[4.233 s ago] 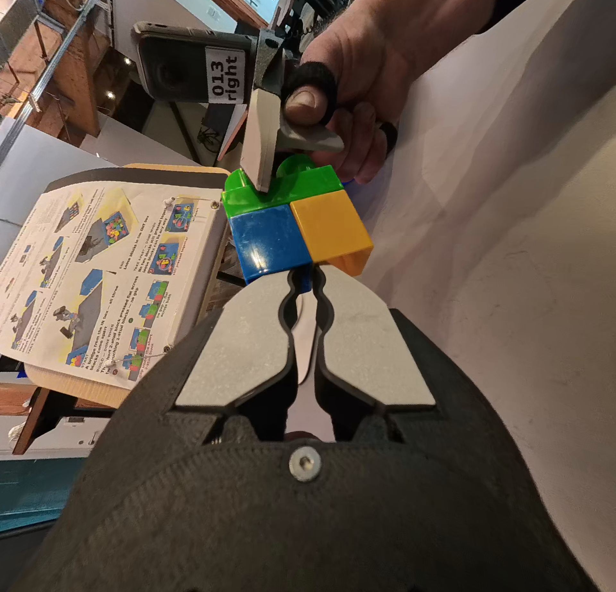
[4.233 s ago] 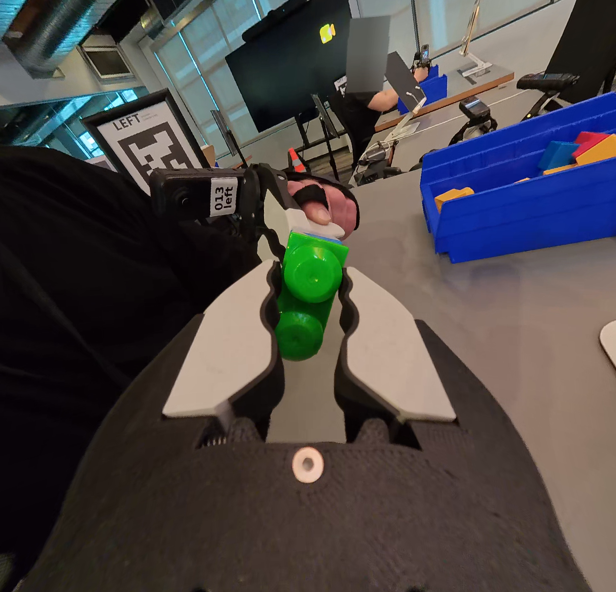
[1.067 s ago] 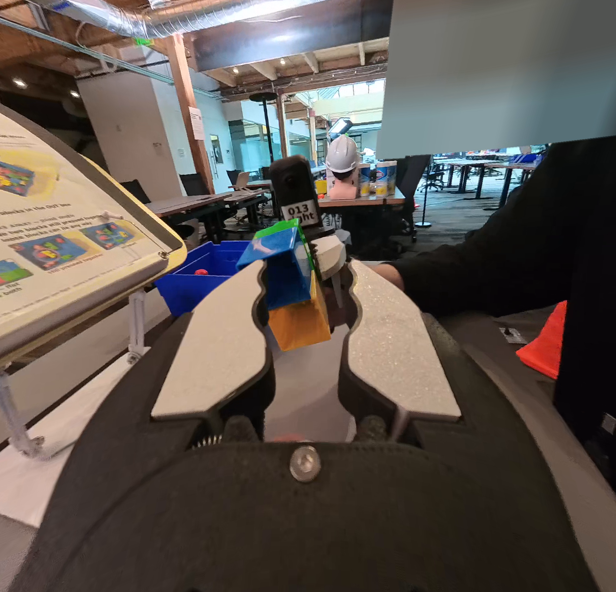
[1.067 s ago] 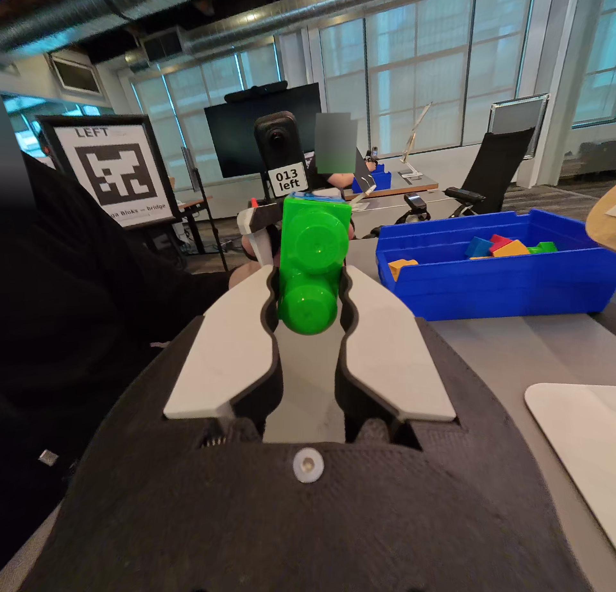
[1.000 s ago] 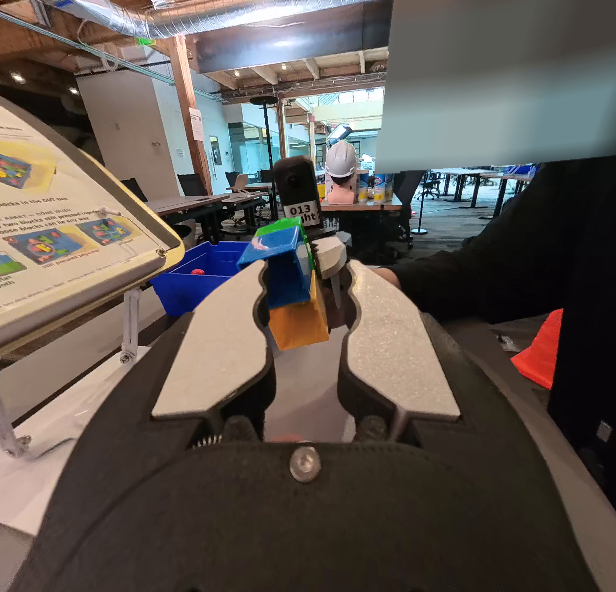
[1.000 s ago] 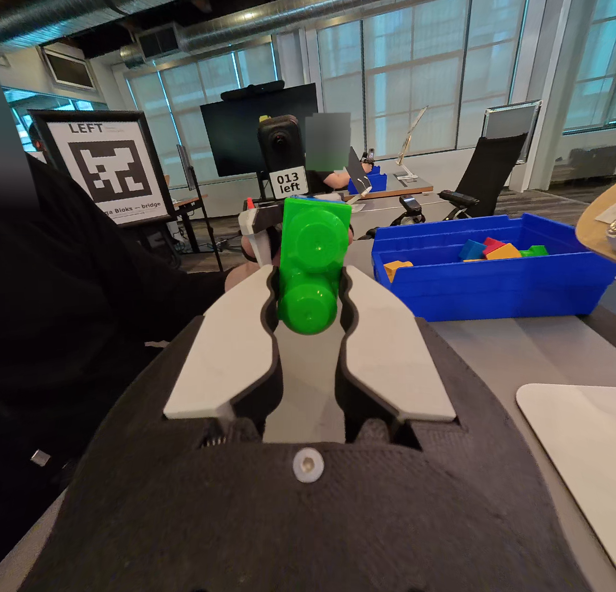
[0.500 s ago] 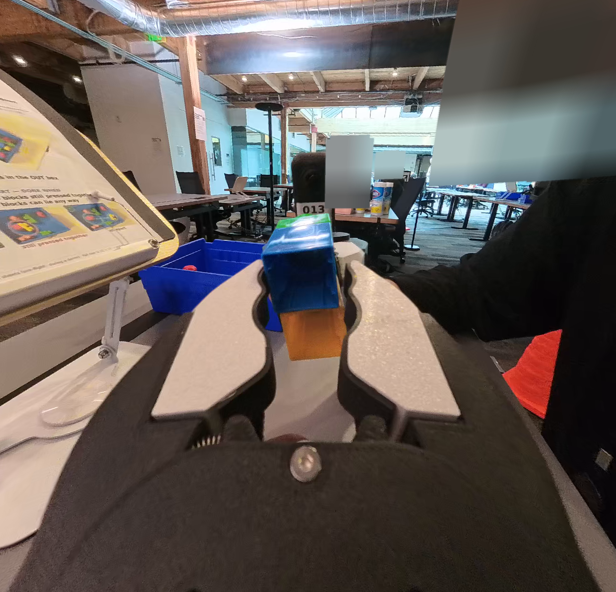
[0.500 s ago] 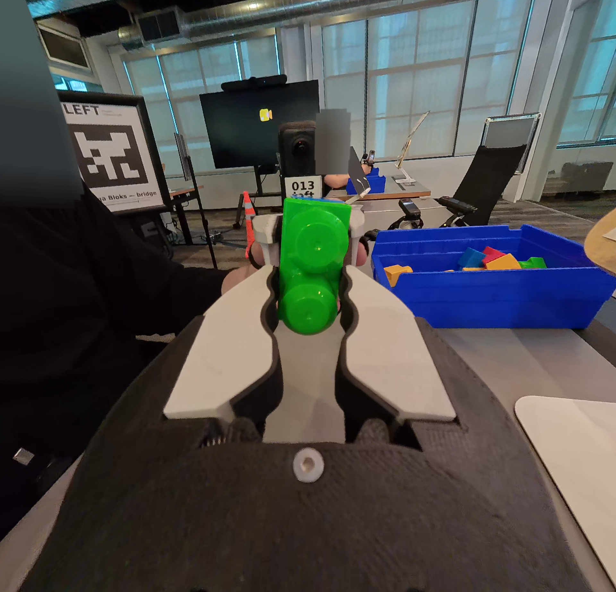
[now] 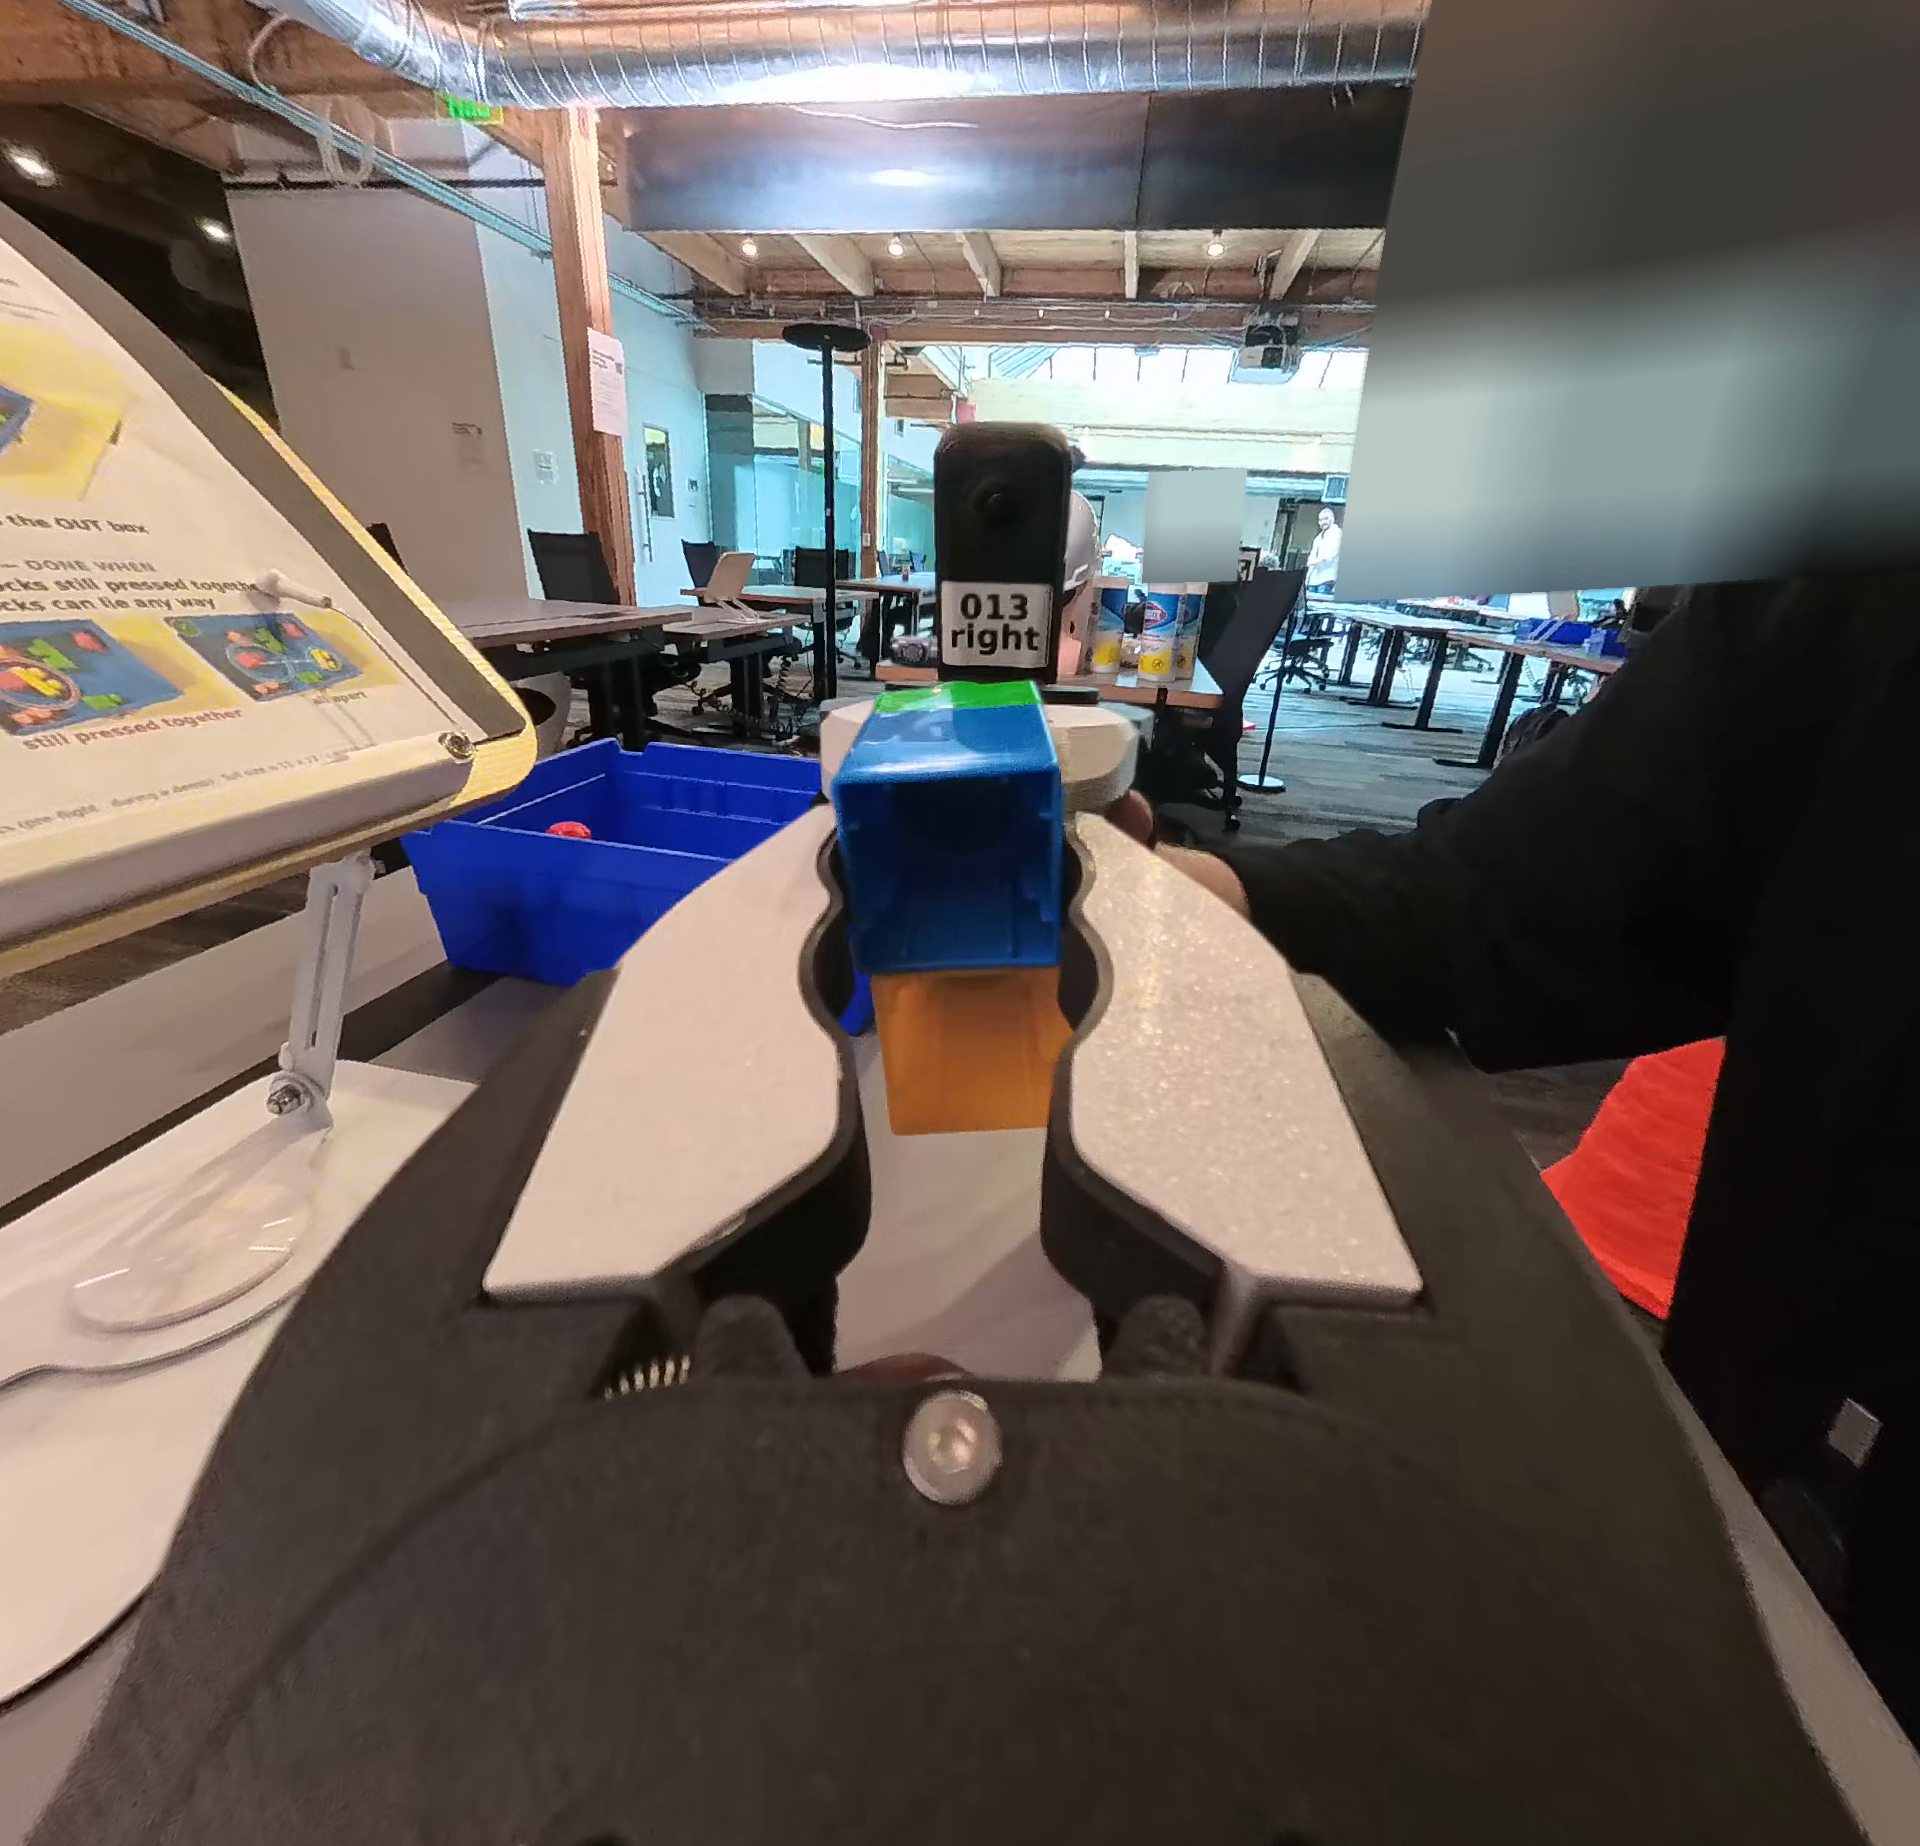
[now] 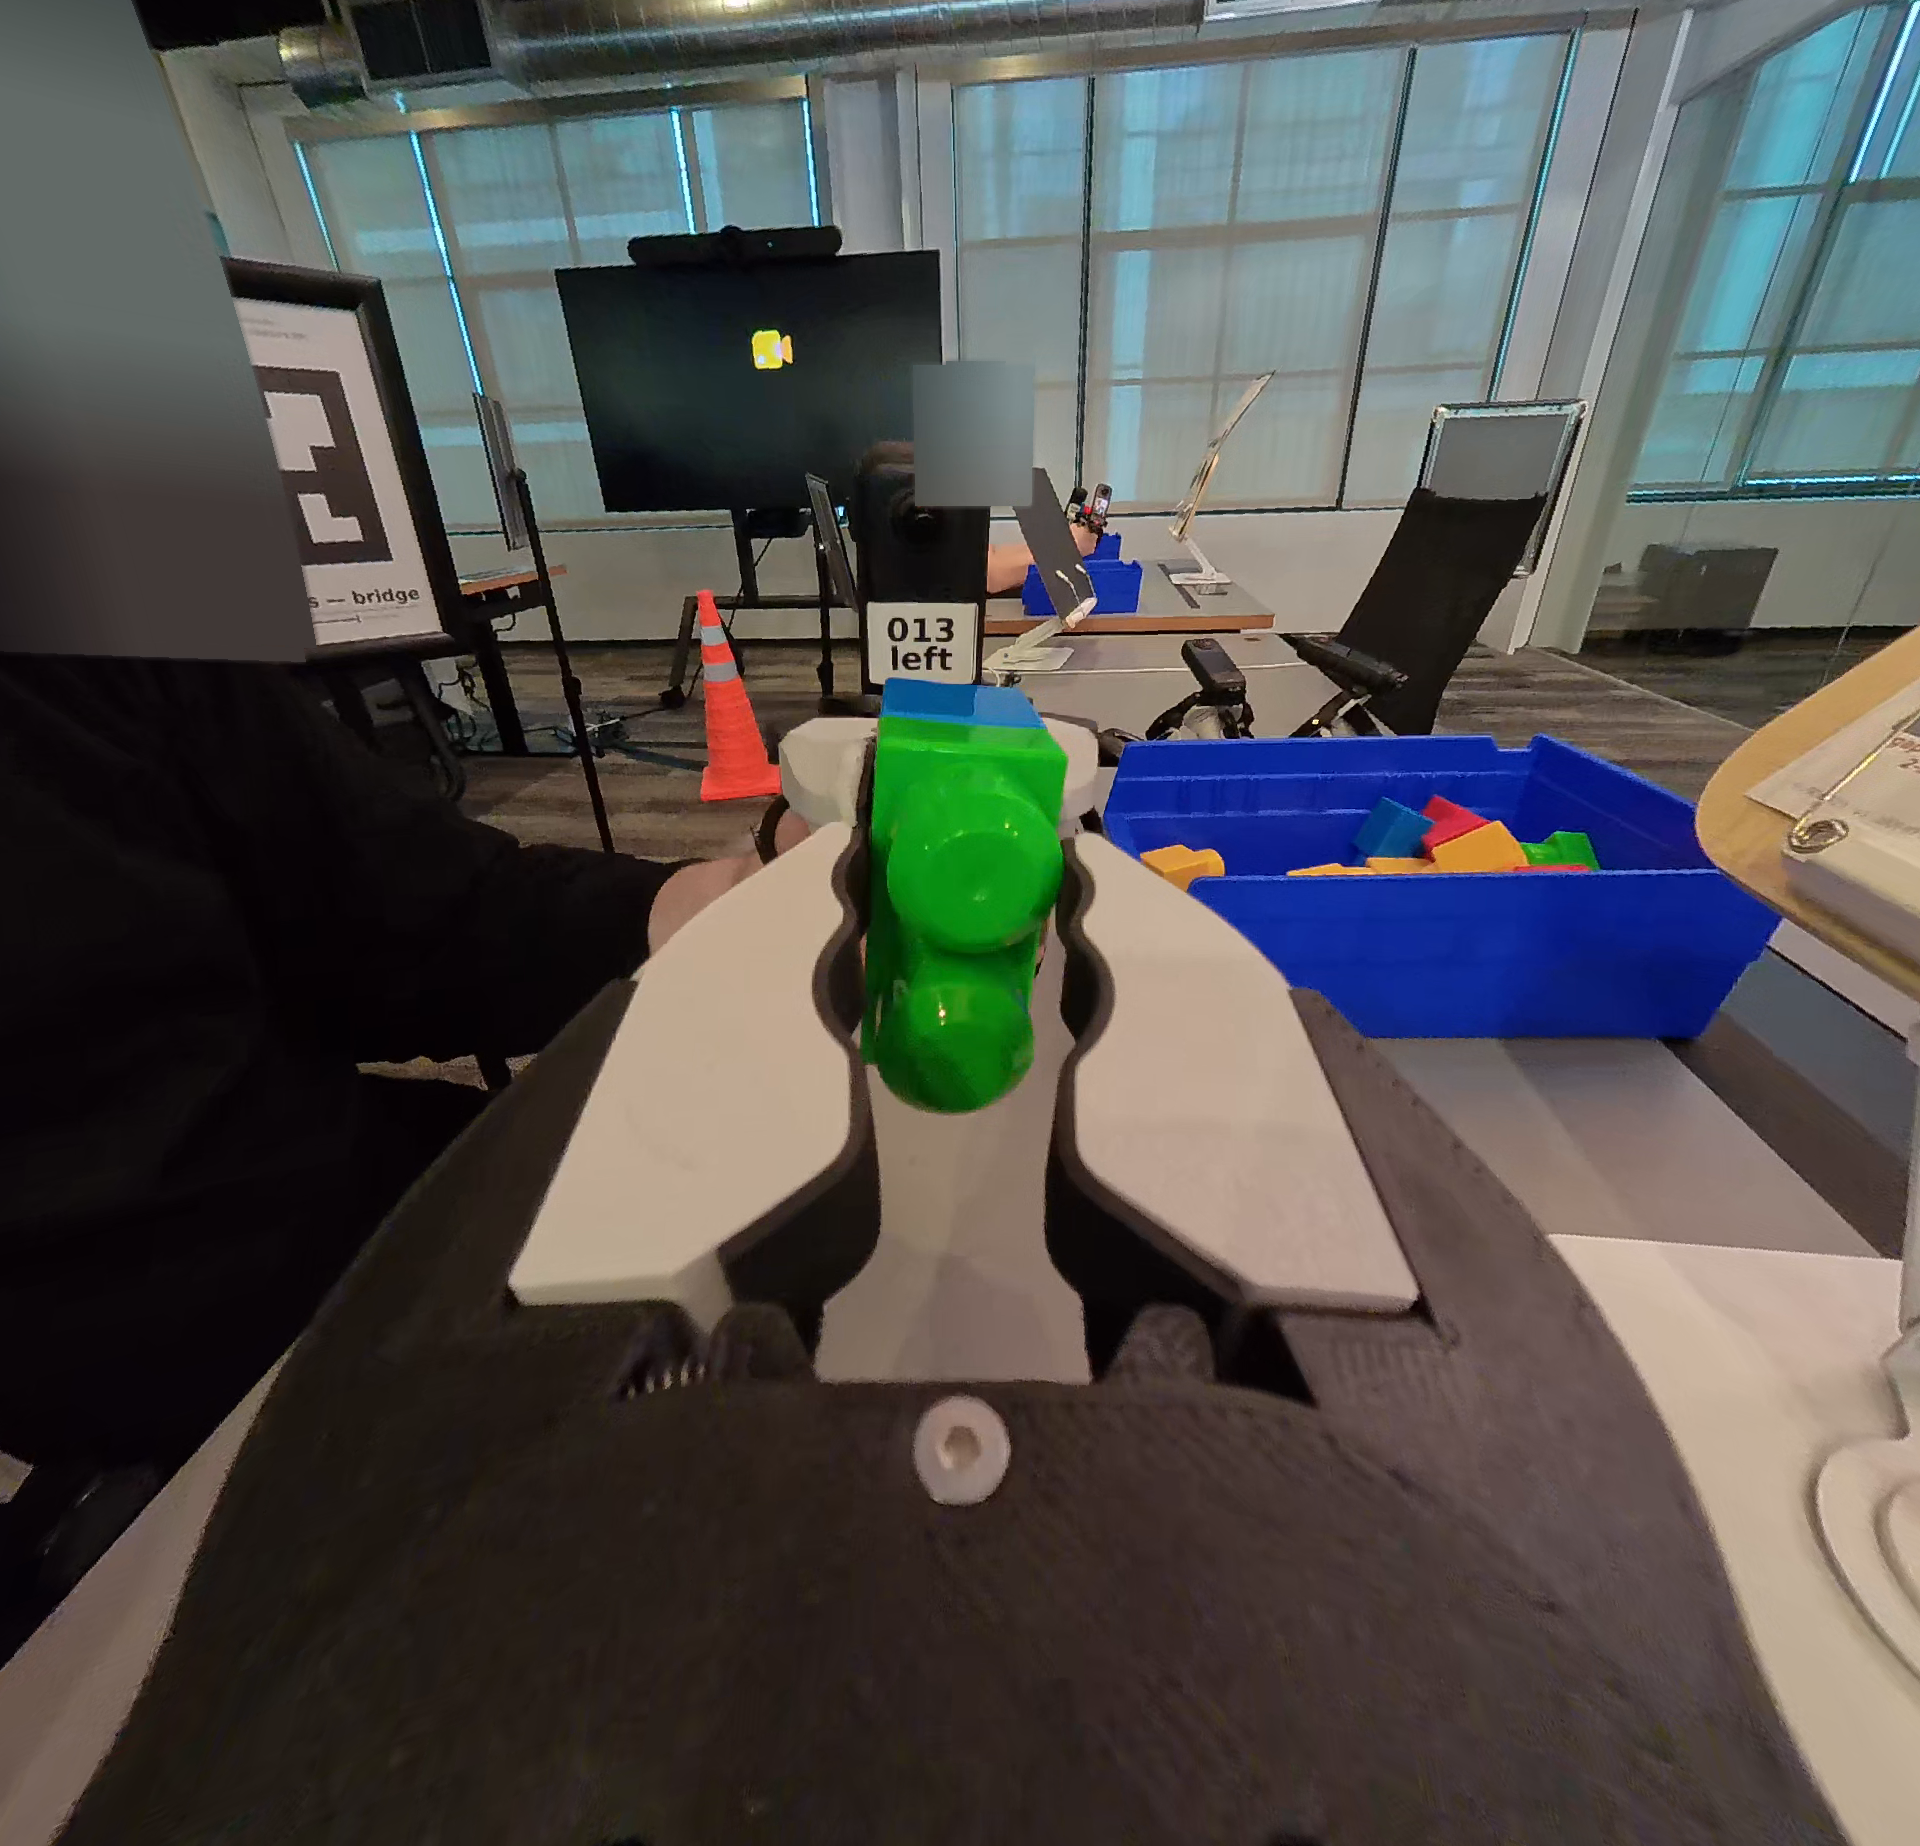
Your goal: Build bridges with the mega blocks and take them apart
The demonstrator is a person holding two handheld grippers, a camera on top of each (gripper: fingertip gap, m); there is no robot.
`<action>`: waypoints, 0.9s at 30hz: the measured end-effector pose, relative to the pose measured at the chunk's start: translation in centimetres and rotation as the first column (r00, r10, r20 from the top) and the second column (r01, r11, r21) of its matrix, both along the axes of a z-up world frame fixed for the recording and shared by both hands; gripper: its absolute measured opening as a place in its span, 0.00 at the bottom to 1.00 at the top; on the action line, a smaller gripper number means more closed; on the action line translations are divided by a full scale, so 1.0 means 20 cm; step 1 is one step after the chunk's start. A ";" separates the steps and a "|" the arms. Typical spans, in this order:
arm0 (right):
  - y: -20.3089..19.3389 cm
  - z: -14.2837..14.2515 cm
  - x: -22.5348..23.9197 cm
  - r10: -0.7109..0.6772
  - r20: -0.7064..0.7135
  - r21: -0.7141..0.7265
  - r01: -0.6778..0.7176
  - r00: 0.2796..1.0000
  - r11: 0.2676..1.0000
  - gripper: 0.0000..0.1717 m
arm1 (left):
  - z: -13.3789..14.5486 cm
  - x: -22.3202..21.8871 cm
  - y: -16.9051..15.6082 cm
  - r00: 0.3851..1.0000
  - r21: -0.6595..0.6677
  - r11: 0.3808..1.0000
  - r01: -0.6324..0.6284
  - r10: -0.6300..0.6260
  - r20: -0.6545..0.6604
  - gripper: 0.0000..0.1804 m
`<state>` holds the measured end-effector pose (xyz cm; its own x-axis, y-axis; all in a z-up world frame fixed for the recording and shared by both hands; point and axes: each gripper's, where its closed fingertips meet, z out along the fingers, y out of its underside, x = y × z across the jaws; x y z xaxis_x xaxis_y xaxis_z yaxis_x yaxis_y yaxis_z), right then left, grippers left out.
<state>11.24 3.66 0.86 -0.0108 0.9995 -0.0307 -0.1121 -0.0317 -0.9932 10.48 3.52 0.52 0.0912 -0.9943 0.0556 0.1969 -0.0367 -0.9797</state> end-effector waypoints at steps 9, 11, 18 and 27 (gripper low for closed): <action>-0.01 0.00 0.00 -0.005 0.010 0.014 0.005 1.000 1.000 0.19 | 0.00 0.01 -0.01 0.999 0.049 0.998 -0.038 0.039 -0.012 0.20; -0.01 0.00 0.00 -0.004 0.014 0.009 0.004 1.000 1.000 0.19 | -0.01 0.01 0.00 0.999 0.046 0.998 -0.041 0.041 -0.017 0.20; -0.02 -0.01 0.00 0.023 0.026 -0.005 -0.023 0.999 1.000 0.19 | -0.04 0.02 -0.02 0.998 0.064 0.998 -0.026 0.030 -0.057 0.20; -0.01 0.01 0.00 0.002 0.076 -0.012 -0.001 0.997 1.000 0.19 | -0.06 0.04 0.00 0.999 0.008 1.000 -0.005 0.005 -0.046 0.20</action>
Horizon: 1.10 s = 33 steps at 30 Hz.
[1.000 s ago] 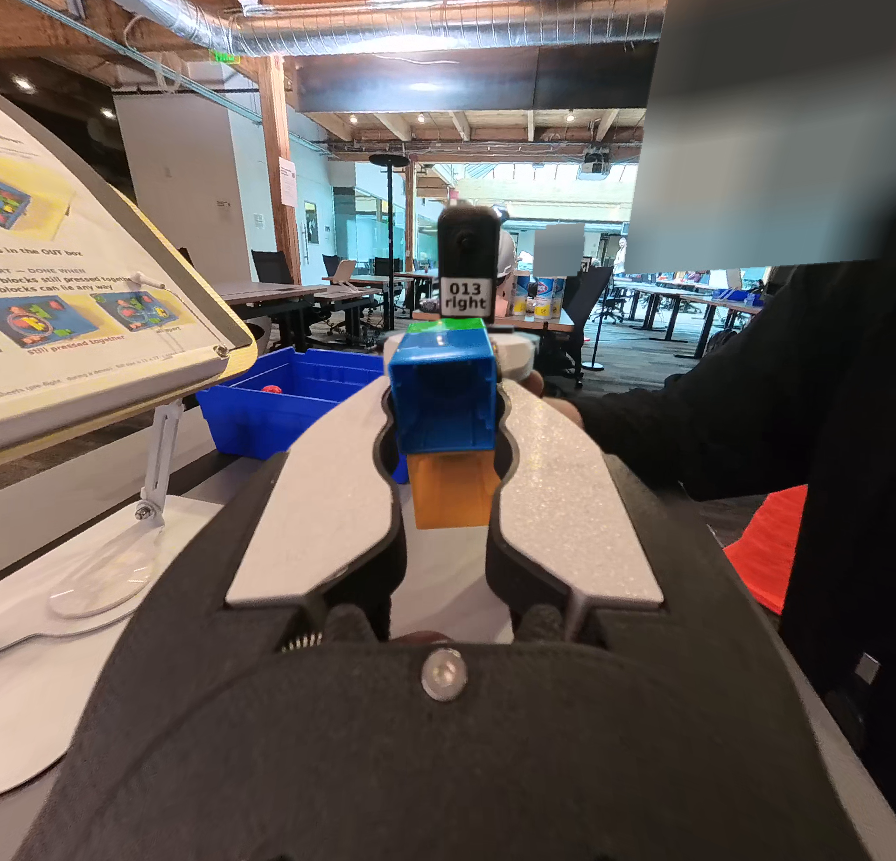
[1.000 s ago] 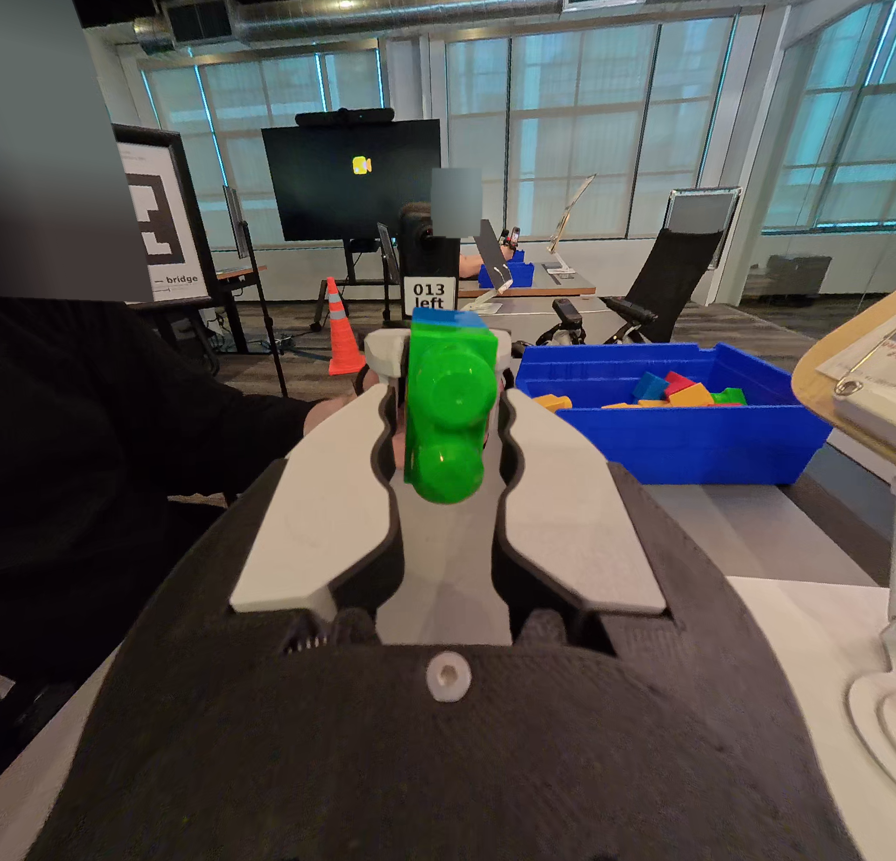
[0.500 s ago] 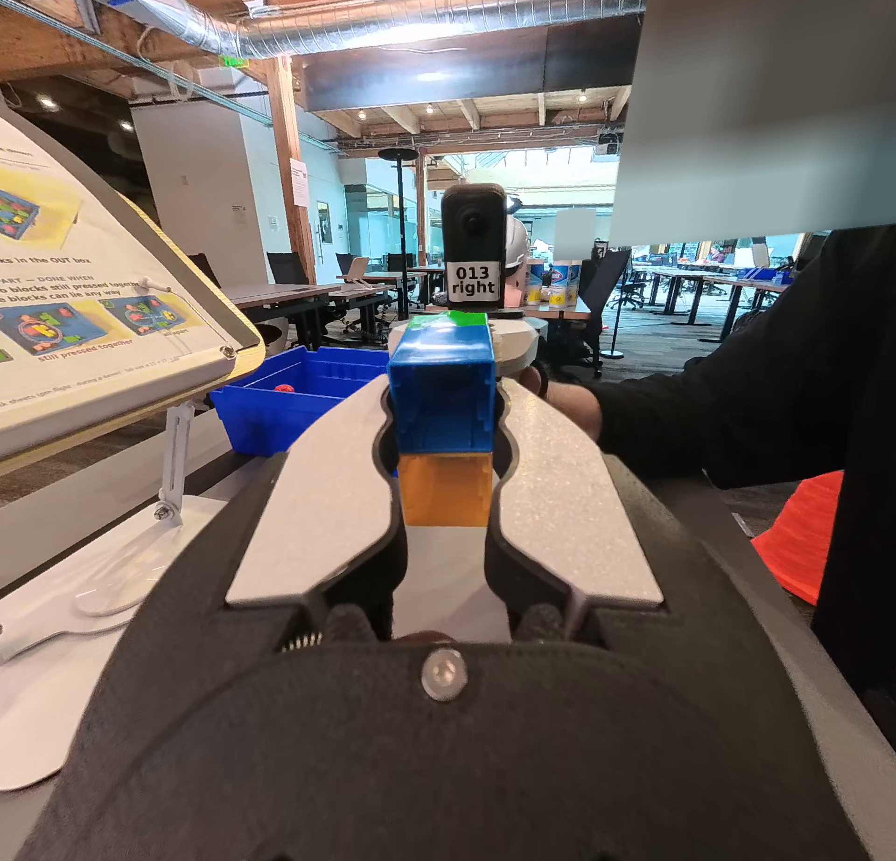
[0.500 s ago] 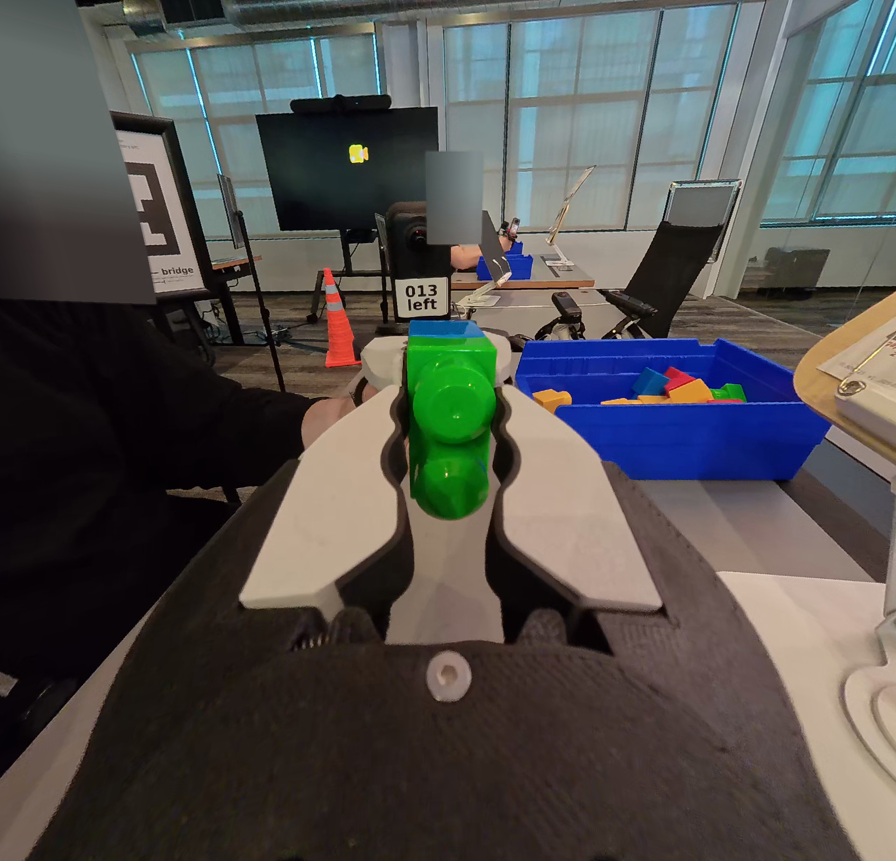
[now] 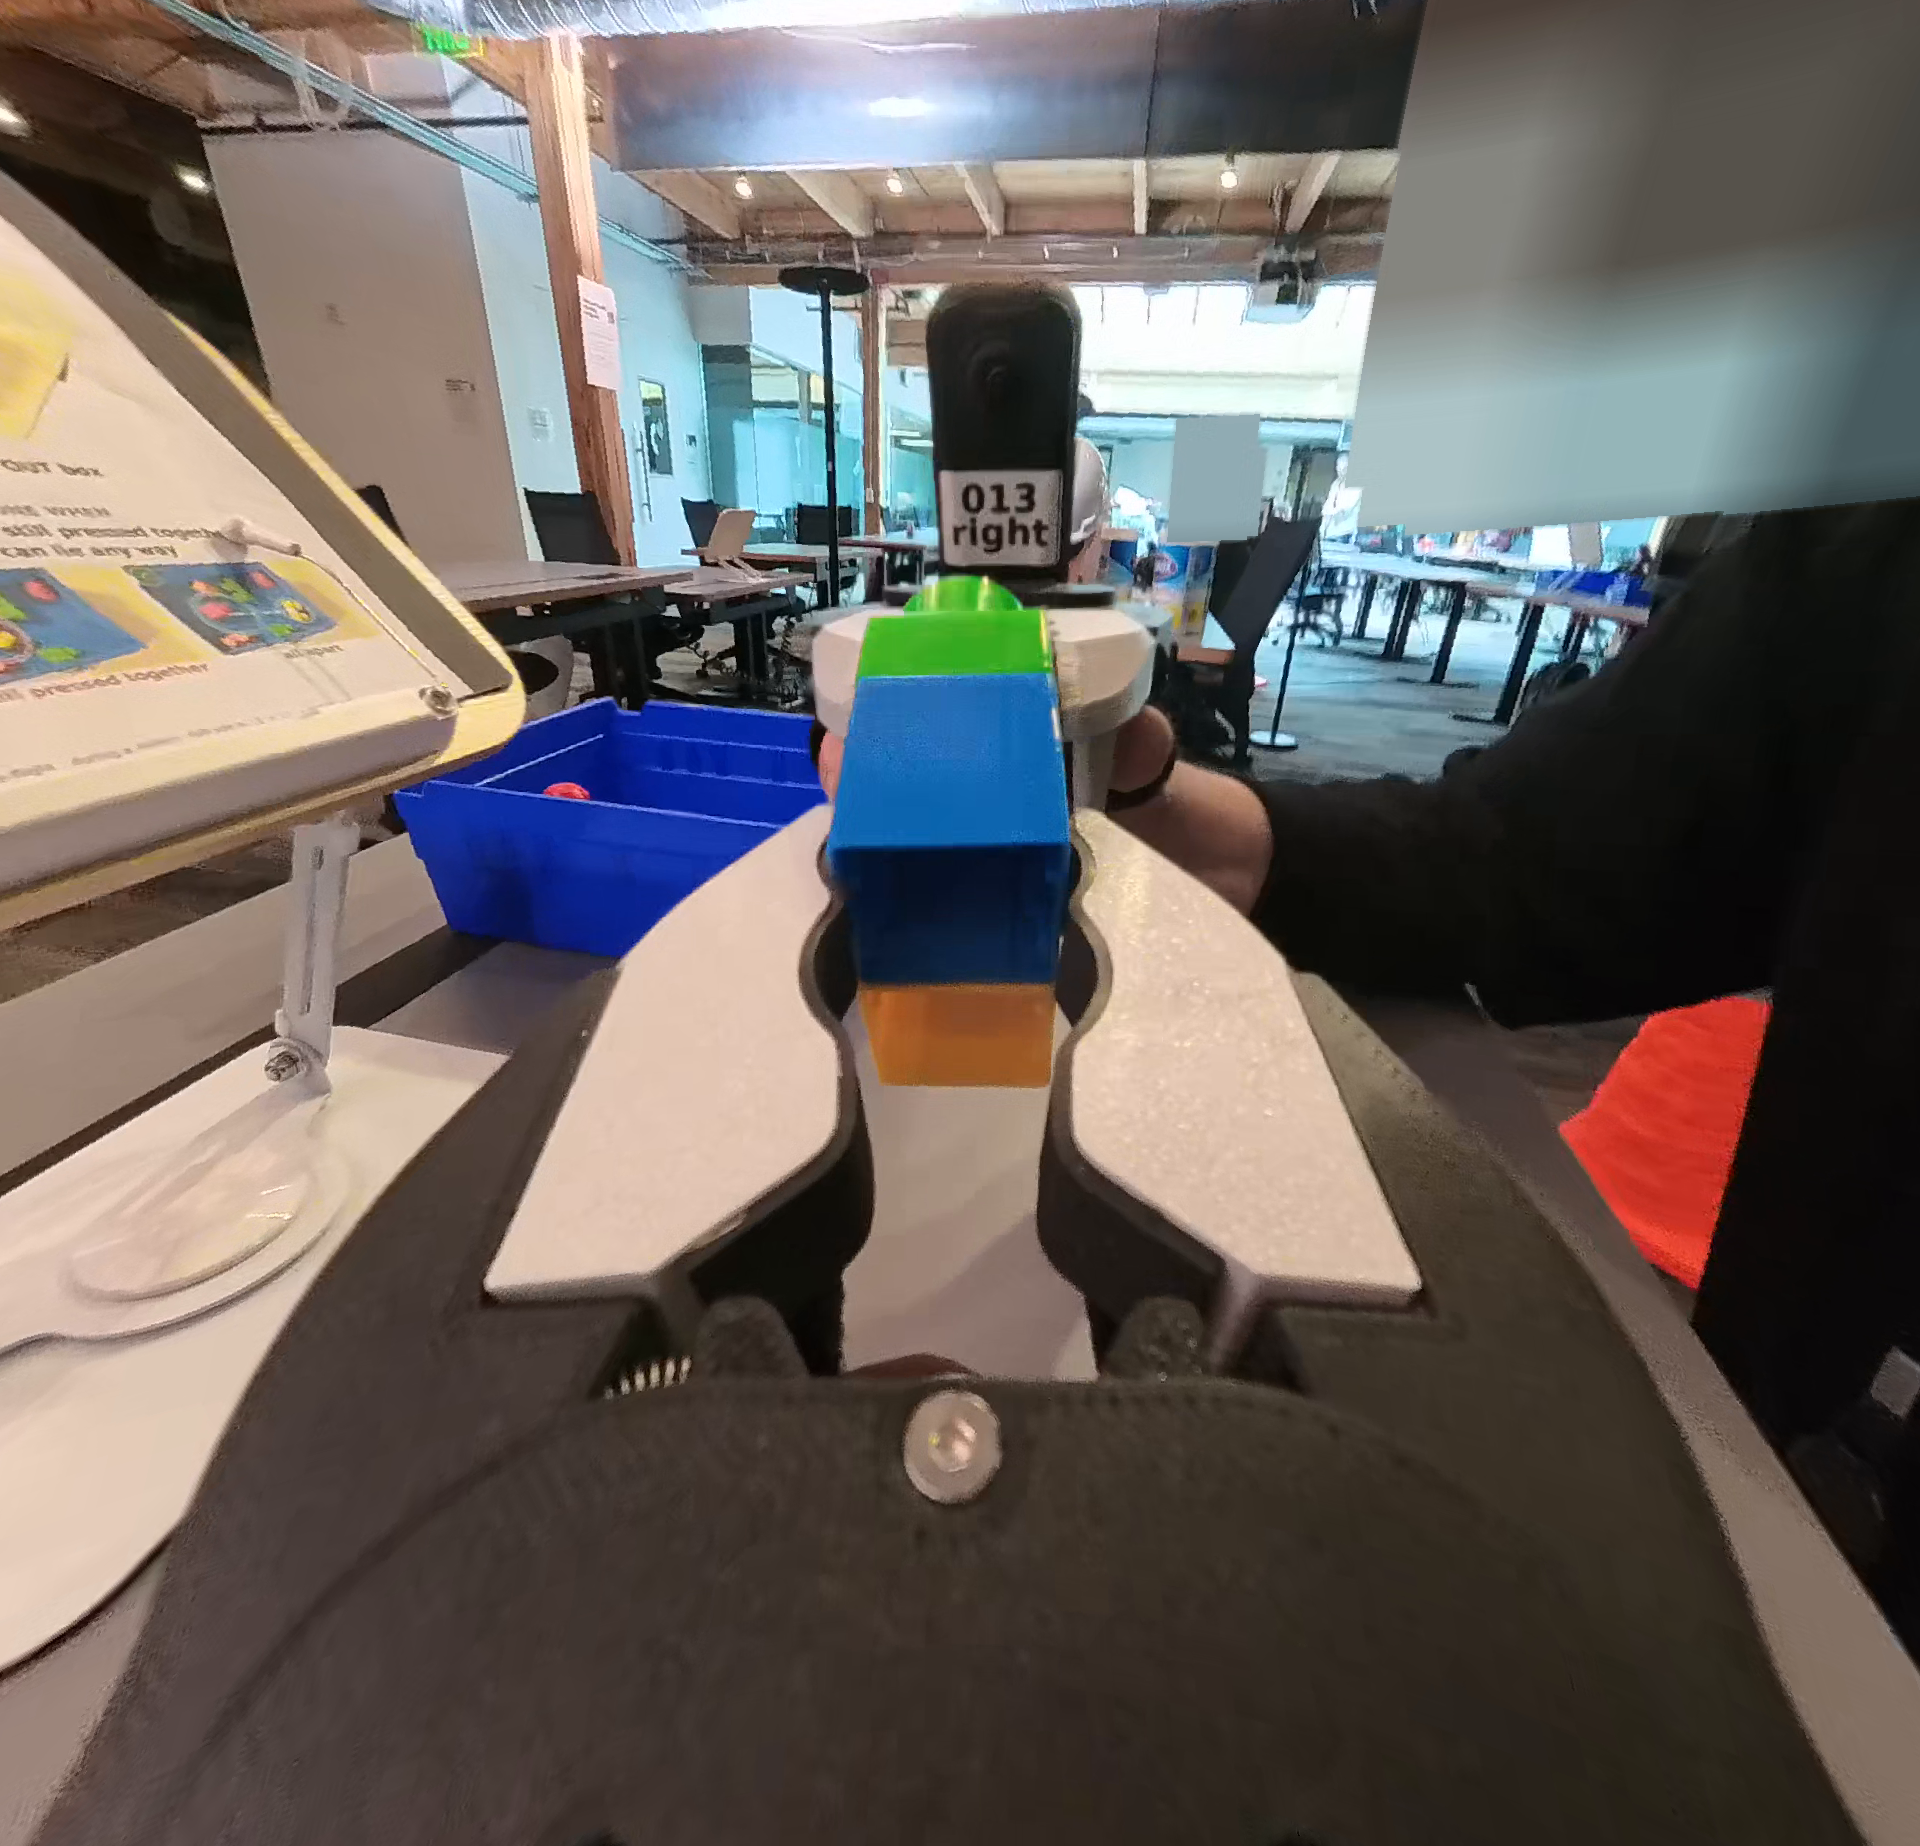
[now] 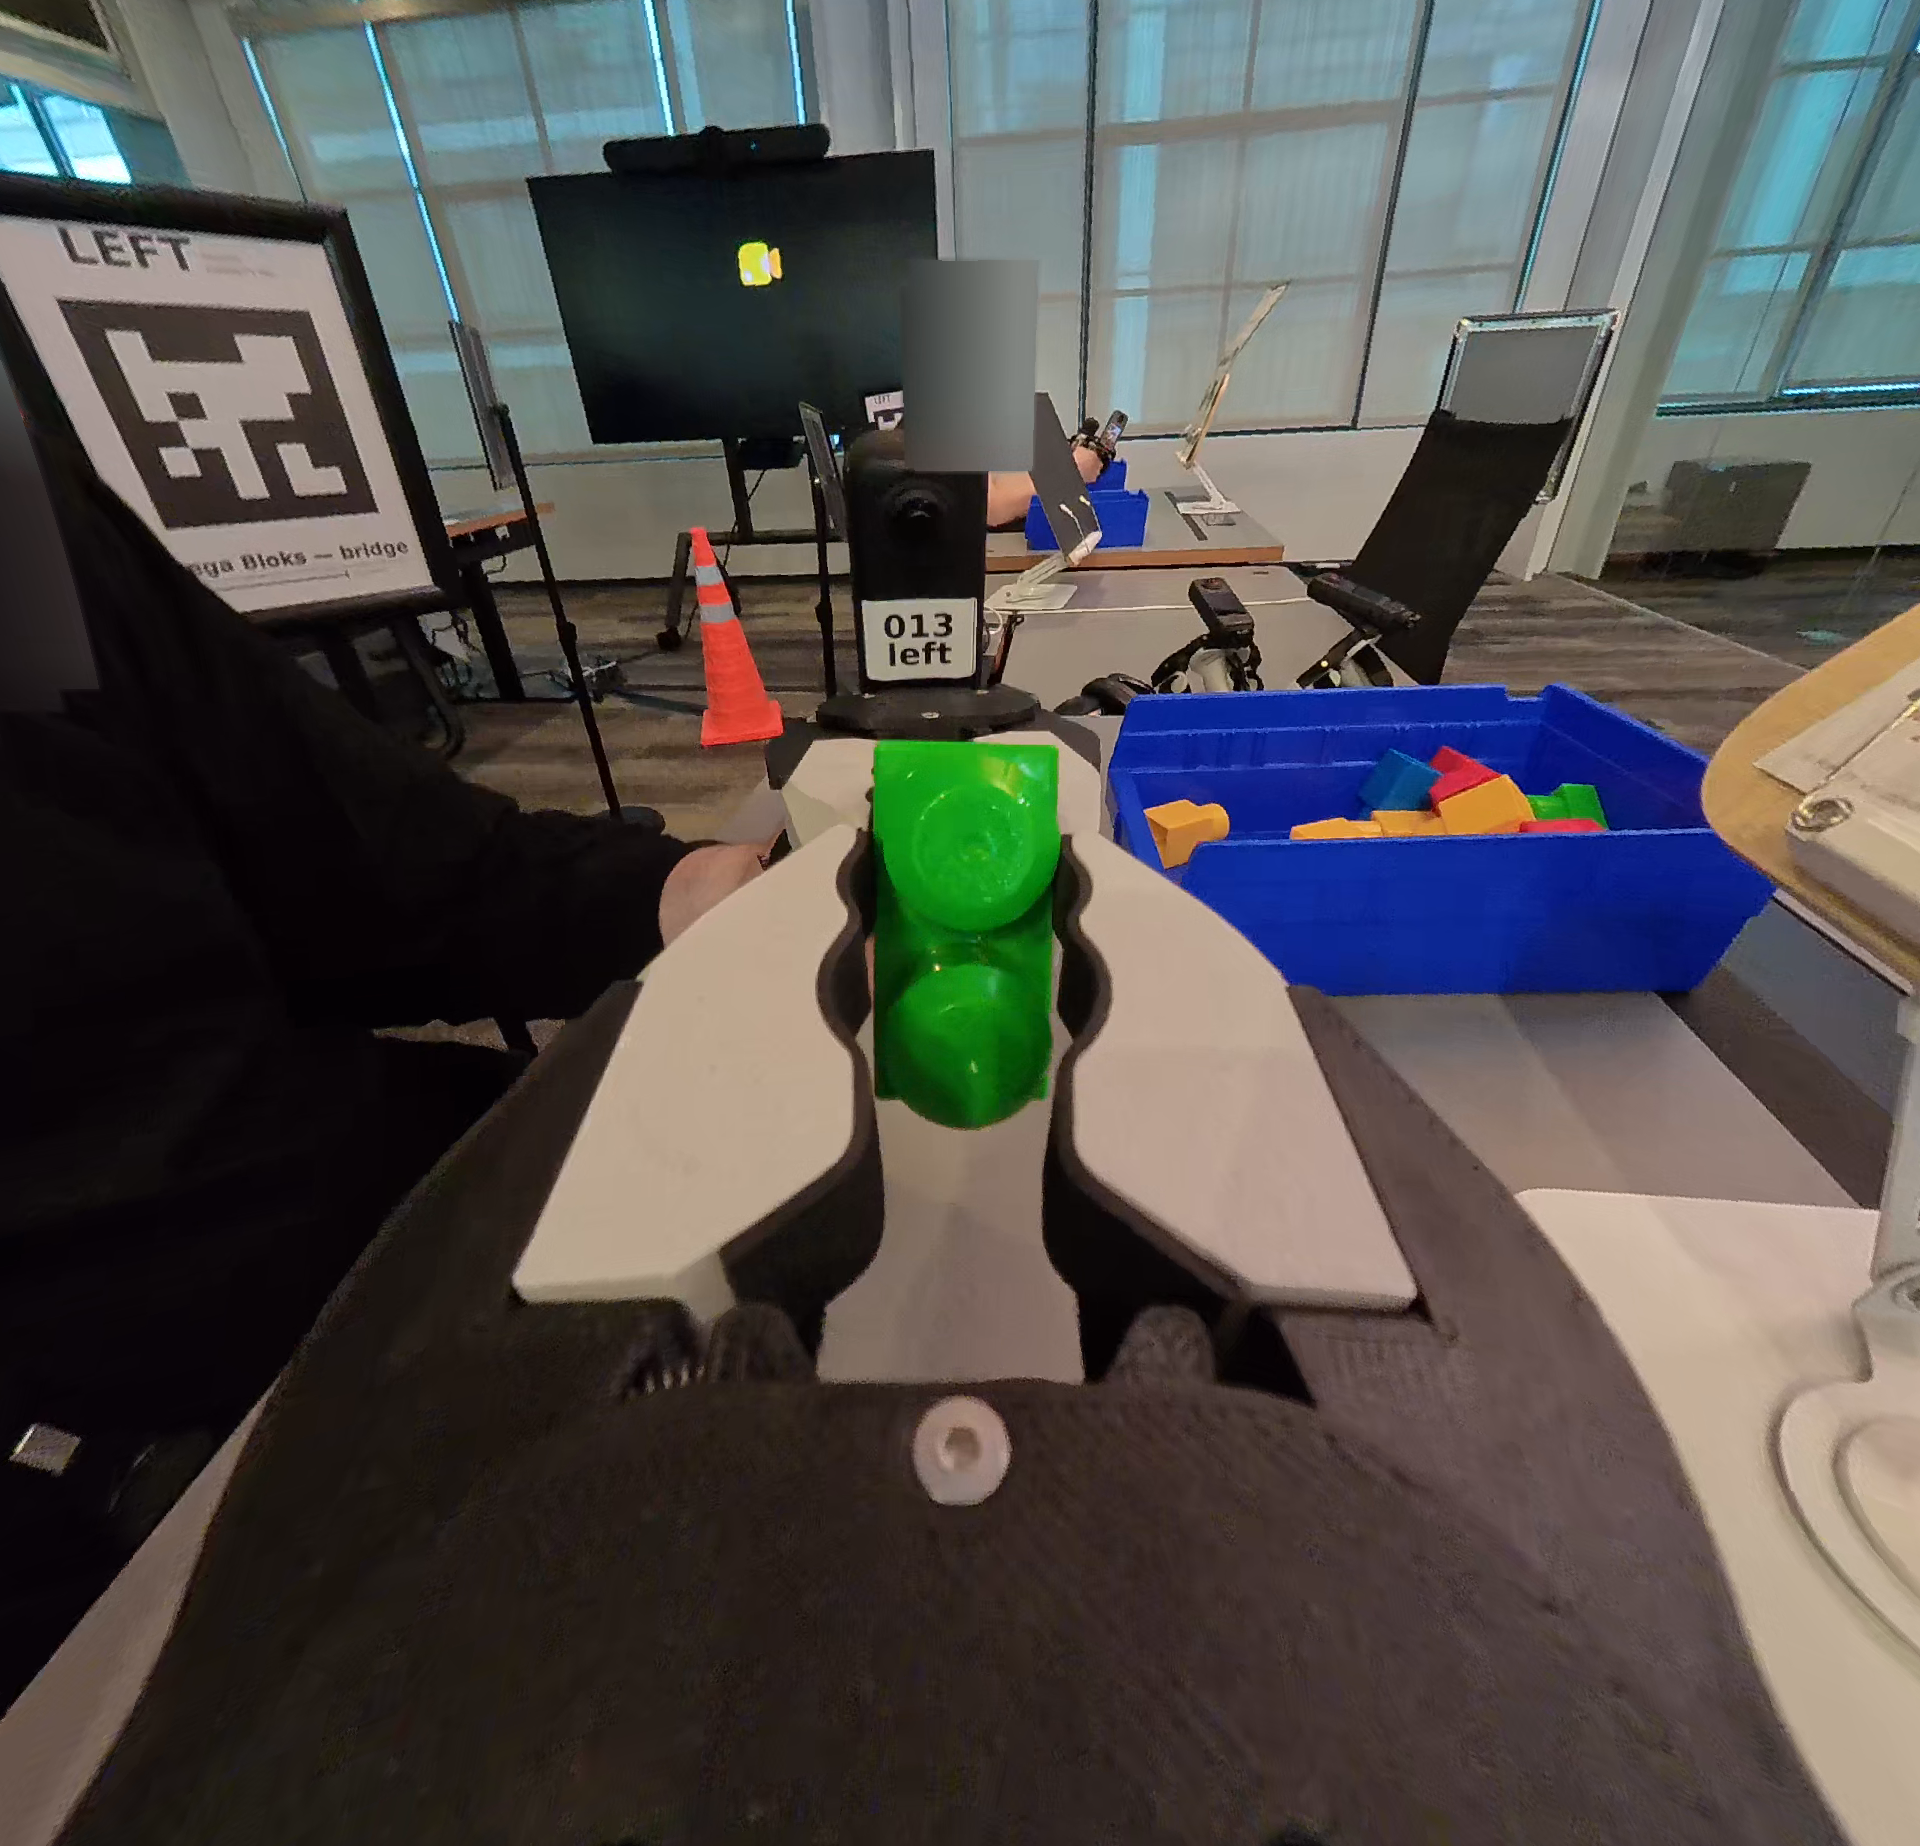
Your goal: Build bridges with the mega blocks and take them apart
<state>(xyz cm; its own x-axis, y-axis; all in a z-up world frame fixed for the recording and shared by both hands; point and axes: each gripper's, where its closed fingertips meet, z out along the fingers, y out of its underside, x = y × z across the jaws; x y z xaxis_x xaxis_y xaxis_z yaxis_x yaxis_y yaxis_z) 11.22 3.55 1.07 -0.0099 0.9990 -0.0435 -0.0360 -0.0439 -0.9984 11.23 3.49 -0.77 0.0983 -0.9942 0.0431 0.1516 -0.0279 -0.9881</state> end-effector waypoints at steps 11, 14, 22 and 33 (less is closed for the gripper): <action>0.00 -0.01 0.01 0.004 0.027 -0.005 -0.004 1.000 1.000 0.20 | -0.05 0.06 0.00 0.999 -0.023 1.000 0.010 -0.011 -0.052 0.20; 0.00 -0.01 0.01 0.008 0.041 0.005 -0.009 0.999 1.000 0.20 | -0.05 0.06 -0.01 0.998 -0.013 1.000 0.018 -0.019 -0.051 0.20; -0.03 -0.03 0.00 0.020 0.071 0.029 -0.022 0.997 0.999 0.20 | 0.00 0.02 -0.03 0.999 0.016 0.999 0.030 -0.030 -0.018 0.20; -0.06 0.00 -0.03 -0.008 0.106 0.068 0.001 0.994 0.998 0.19 | -0.14 0.17 -0.06 0.992 -0.018 0.998 0.054 -0.056 -0.109 0.20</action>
